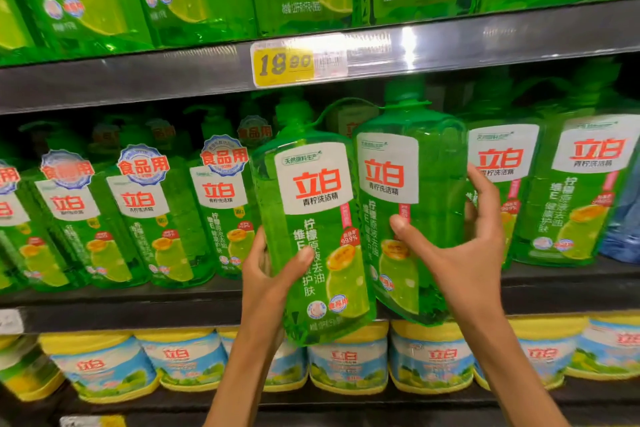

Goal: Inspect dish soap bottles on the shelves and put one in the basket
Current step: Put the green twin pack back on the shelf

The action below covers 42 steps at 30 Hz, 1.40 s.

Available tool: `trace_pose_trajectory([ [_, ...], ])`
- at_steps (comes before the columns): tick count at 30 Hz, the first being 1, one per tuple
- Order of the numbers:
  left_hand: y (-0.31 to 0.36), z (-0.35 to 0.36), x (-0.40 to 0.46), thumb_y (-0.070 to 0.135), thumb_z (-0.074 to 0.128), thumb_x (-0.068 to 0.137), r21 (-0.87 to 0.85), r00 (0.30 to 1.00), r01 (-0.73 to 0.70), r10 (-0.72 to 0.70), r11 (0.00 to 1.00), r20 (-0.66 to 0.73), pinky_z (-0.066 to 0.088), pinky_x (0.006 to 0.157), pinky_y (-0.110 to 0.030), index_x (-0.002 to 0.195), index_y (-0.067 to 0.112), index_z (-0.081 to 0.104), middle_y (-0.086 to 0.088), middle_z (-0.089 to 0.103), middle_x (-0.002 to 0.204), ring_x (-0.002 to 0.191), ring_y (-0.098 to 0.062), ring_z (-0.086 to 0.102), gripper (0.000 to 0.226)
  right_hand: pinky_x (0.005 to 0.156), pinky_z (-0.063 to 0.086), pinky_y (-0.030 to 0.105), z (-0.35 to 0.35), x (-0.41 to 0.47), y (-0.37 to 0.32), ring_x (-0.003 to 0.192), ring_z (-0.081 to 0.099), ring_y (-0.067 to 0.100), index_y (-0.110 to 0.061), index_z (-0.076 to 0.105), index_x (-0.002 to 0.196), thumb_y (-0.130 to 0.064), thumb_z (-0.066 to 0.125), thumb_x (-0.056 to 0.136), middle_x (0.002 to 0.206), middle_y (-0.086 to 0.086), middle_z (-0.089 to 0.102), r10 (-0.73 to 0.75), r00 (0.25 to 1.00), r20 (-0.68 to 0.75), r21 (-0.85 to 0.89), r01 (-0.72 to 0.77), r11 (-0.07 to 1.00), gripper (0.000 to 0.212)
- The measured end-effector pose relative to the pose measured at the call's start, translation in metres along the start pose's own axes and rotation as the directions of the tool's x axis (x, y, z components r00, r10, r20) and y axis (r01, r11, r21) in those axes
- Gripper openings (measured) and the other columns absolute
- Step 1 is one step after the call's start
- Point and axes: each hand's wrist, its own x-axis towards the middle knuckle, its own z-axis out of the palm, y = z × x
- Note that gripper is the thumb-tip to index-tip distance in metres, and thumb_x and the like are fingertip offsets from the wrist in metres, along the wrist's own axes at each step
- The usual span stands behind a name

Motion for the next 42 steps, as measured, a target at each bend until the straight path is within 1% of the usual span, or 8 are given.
trace_pose_trajectory([
  [6, -0.003, 0.003, 0.012, 0.049, 0.083, 0.043, 0.122, 0.998, -0.061, 0.062, 0.991, -0.006, 0.036, 0.109, -0.035, 0.143, 0.029, 0.036, 0.011, 0.042, 0.147, 0.136, -0.008, 0.038, 0.113, 0.105, 0.027, 0.003, 0.008, -0.001, 0.015, 0.123, 0.035, -0.022, -0.039, 0.035, 0.132, -0.038, 0.085, 0.064, 0.129, -0.040, 0.037, -0.031, 0.999, -0.044, -0.002, 0.031, 1.000, 0.085],
  [10, -0.010, 0.003, 0.020, 0.055, 0.076, 0.040, 0.152, 0.998, -0.060, 0.060, 0.987, 0.003, 0.027, 0.102, -0.023, 0.150, 0.027, 0.017, 0.025, 0.026, 0.135, 0.131, 0.004, 0.021, 0.128, 0.115, 0.034, 0.041, 0.015, -0.009, 0.025, 0.138, 0.036, 0.006, -0.034, 0.036, 0.142, -0.048, 0.084, 0.066, 0.141, -0.025, 0.040, -0.022, 0.998, -0.055, 0.002, 0.022, 1.000, 0.091],
  [15, -0.007, -0.002, 0.026, 0.050, 0.082, 0.056, 0.256, 0.990, -0.137, 0.123, 0.957, 0.071, 0.033, 0.090, -0.001, 0.134, 0.035, 0.026, 0.058, 0.037, 0.102, 0.098, 0.041, 0.029, 0.098, 0.113, 0.026, 0.023, 0.017, -0.007, 0.035, 0.129, 0.030, 0.011, -0.004, 0.032, 0.147, -0.043, 0.073, 0.073, 0.135, -0.009, 0.025, -0.216, 0.971, -0.103, -0.245, 0.186, 0.952, 0.093],
  [18, -0.005, 0.002, 0.026, 0.033, 0.078, 0.067, 0.328, 0.968, -0.247, 0.222, 0.912, 0.114, 0.041, 0.073, 0.004, 0.110, 0.041, 0.042, 0.047, 0.058, 0.100, 0.096, 0.027, 0.052, 0.058, 0.105, 0.026, 0.016, 0.020, -0.005, 0.038, 0.114, 0.030, 0.009, -0.002, 0.027, 0.149, -0.045, 0.072, 0.072, 0.121, -0.004, 0.028, -0.208, 0.970, -0.123, -0.267, 0.169, 0.949, 0.099],
  [21, -0.006, 0.005, 0.024, 0.047, 0.073, 0.059, 0.368, 0.959, -0.280, 0.278, 0.887, 0.059, 0.044, 0.085, -0.006, 0.123, 0.052, 0.038, 0.026, 0.054, 0.126, 0.116, 0.006, 0.053, 0.073, 0.106, 0.030, 0.020, 0.021, -0.006, 0.040, 0.116, 0.033, -0.002, -0.012, 0.026, 0.150, -0.044, 0.073, 0.074, 0.123, -0.007, 0.032, -0.156, 0.972, -0.174, -0.198, 0.121, 0.973, 0.095],
  [25, -0.009, 0.011, 0.018, 0.036, 0.079, 0.065, 0.445, 0.913, -0.364, 0.408, 0.818, -0.004, 0.035, 0.088, 0.003, 0.136, 0.046, 0.026, 0.051, 0.035, 0.126, 0.117, 0.025, 0.037, 0.089, 0.112, 0.026, 0.030, 0.021, -0.011, 0.044, 0.124, 0.033, 0.005, -0.019, 0.034, 0.146, -0.042, 0.066, 0.082, 0.126, -0.013, 0.038, -0.149, 0.969, -0.196, -0.246, 0.098, 0.964, 0.074],
  [31, -0.014, 0.017, 0.007, 0.048, 0.060, 0.077, 0.749, 0.810, -0.362, 0.585, 0.554, -0.041, 0.033, 0.098, -0.026, 0.145, 0.009, 0.030, -0.007, 0.034, 0.117, 0.110, -0.011, 0.032, 0.083, 0.106, 0.002, 0.006, 0.022, -0.016, 0.038, 0.127, 0.031, 0.011, -0.009, 0.035, 0.147, -0.035, 0.061, 0.090, 0.136, 0.007, 0.044, -0.147, 0.975, -0.169, -0.373, 0.075, 0.925, 0.068],
  [42, -0.018, 0.028, 0.012, 0.017, 0.058, 0.093, 0.695, 0.854, -0.251, 0.492, 0.674, -0.168, 0.039, 0.106, -0.035, 0.142, 0.006, 0.039, -0.006, 0.047, 0.138, 0.130, -0.024, 0.045, 0.053, 0.086, 0.031, 0.016, 0.022, -0.017, 0.022, 0.112, 0.042, 0.006, -0.006, 0.049, 0.139, -0.037, 0.061, 0.087, 0.125, 0.009, 0.059, -0.124, 0.971, -0.202, -0.416, 0.030, 0.909, 0.062],
])
